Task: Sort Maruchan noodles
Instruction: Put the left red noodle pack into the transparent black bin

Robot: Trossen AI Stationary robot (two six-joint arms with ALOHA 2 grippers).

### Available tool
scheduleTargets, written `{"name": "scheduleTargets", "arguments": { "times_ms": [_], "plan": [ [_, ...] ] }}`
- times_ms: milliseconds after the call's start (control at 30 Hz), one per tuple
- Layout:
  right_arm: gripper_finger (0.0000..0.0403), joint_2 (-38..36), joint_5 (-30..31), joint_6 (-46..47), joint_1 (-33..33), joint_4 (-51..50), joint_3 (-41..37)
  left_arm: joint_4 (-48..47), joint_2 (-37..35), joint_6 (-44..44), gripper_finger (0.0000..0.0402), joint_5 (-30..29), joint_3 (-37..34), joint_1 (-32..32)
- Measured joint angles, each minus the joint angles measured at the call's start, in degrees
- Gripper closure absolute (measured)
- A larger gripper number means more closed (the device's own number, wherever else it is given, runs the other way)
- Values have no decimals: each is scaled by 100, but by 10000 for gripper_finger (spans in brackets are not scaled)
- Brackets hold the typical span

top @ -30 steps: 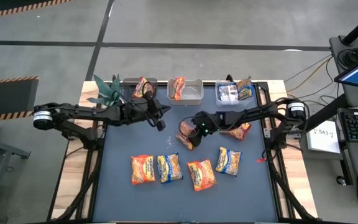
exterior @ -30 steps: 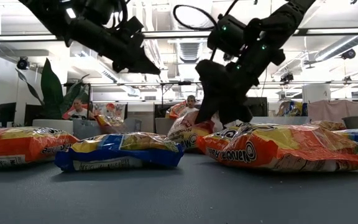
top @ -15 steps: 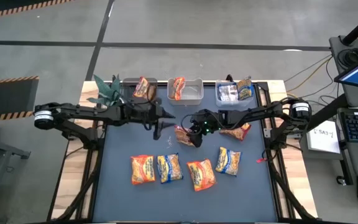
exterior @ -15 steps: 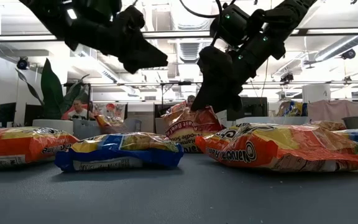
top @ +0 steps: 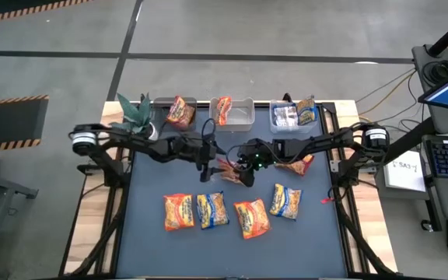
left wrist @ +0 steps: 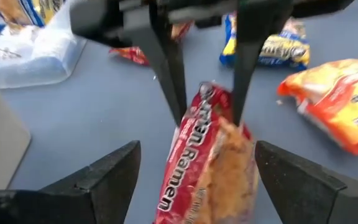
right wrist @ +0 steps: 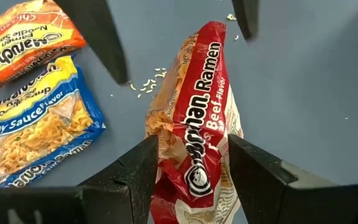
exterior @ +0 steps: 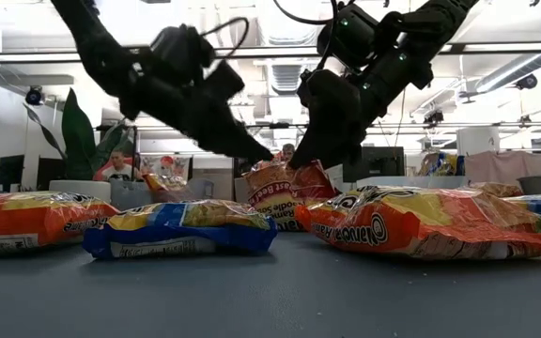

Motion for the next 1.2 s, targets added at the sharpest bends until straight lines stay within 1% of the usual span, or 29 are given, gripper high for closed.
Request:
{"name": "scheduleTargets", "arguments": {
  "times_ms": [233, 467, 567, 700, 833, 967, 1200],
  "plan": [
    [226, 2, -2, -7, 0, 0, -4, 505, 671, 24, 107, 0, 20, 4],
    [226, 2, -4, -7, 0, 0, -7, 649, 878, -63, 121, 61, 23, 0],
    [225, 4, -2, -7, 0, 0, -7, 656, 874, -63, 135, 61, 23, 0],
    [220, 4, -2, 0, -2, 1, -9, 653, 872, -64, 170, 63, 23, 0],
    [202, 4, -9, 15, -2, 2, -9, 653, 872, -66, 212, 63, 23, 0],
    [172, -2, -13, 72, -2, 1, -9, 653, 869, -89, 248, 69, 23, 0],
    [114, -191, -15, -5, -30, -13, -9, 642, 852, -228, 283, 76, 23, 0]
  ]
}}
